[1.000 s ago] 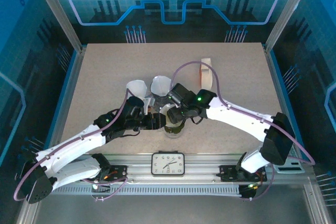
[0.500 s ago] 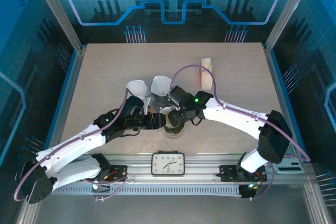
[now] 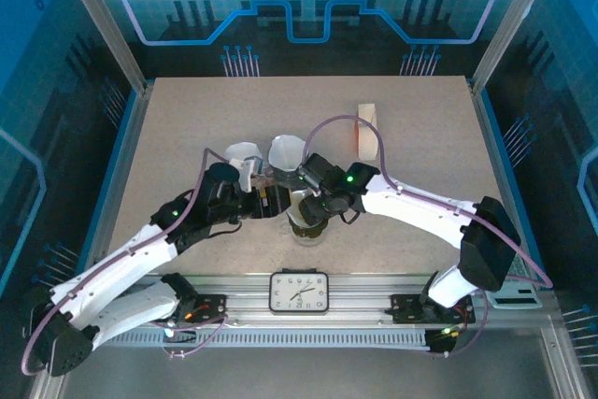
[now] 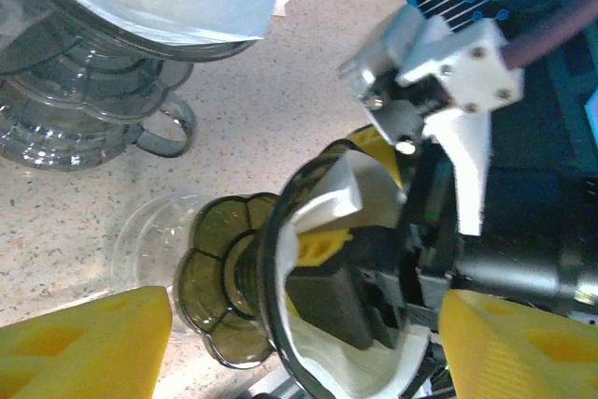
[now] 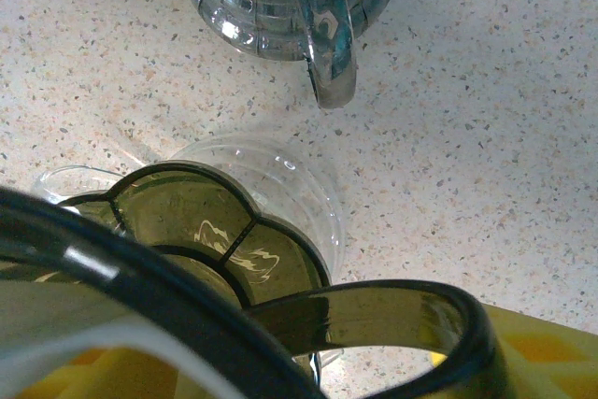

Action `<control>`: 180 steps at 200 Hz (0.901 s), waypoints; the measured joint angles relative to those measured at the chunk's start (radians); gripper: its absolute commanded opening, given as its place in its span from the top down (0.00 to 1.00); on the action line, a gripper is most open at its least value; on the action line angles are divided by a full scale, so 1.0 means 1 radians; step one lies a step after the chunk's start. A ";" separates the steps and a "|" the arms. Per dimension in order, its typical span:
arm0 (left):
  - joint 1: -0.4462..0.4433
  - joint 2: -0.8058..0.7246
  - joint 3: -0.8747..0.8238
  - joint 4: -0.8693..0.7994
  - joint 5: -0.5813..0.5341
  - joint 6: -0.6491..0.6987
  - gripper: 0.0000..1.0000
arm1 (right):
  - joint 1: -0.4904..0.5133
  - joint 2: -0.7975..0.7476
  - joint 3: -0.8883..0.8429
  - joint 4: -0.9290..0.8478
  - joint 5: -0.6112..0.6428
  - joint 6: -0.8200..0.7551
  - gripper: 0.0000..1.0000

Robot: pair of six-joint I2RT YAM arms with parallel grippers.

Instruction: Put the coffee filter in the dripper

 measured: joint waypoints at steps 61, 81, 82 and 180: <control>0.002 0.095 0.000 0.046 0.027 0.016 0.44 | 0.000 0.000 0.000 0.000 0.000 0.000 0.31; 0.006 0.113 0.000 0.053 0.029 0.017 0.49 | 0.000 0.000 0.000 0.000 0.000 0.000 0.31; 0.006 0.114 0.000 0.052 0.029 0.017 0.49 | 0.000 0.000 0.000 0.000 0.000 0.000 0.31; 0.019 0.122 0.000 0.044 -0.001 0.019 0.57 | 0.000 0.000 -0.001 0.000 0.000 0.000 0.31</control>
